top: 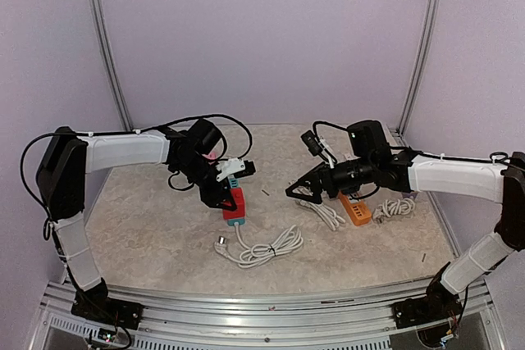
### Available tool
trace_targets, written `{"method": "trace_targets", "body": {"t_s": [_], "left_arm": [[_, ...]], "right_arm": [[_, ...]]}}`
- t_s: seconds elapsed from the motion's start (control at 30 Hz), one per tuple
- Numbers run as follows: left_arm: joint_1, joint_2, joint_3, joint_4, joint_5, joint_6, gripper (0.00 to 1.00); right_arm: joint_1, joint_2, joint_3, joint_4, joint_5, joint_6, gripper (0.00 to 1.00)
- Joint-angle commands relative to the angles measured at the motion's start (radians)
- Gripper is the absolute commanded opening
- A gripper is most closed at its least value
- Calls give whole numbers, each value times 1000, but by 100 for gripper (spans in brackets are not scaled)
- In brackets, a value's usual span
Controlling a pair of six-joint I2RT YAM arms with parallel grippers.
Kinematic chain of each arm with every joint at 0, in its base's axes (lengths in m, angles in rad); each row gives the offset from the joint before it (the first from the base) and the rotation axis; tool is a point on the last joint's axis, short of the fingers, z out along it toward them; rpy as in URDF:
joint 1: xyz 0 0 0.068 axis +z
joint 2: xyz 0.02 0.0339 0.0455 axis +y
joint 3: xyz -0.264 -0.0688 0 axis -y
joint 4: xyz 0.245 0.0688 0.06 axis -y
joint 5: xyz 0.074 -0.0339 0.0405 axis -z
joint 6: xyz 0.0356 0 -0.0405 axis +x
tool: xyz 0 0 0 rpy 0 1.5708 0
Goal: Pull the plug off the socket
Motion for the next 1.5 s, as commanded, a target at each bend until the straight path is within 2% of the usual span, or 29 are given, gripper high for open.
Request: {"method": "trace_targets", "body": {"t_s": [0.0,0.13,0.27,0.5,0.77,0.97,1.47], "left_arm": [[-24,-40,-30,37,-14,-83,44],[-35,-56,-33,52,-26,-196,40],[-64,-46,-21,38,-64,-304,36],[-104,-13,6,20,-163,-496,30],[-105,-20,-14,43,-167,-667,26],[-107,-41,-35,61,-160,-700,26],[-117,-29,-78,132,-150,-704,25]], "right_arm": [[-11,-6,-34,42,5,24,99],[-6,-1,-56,91,37,27,97],[65,8,-70,100,192,-36,92],[176,32,-151,296,424,-32,80],[289,191,-178,491,620,-57,70],[336,327,-176,622,663,-62,64],[339,548,-66,691,661,-87,49]]}}
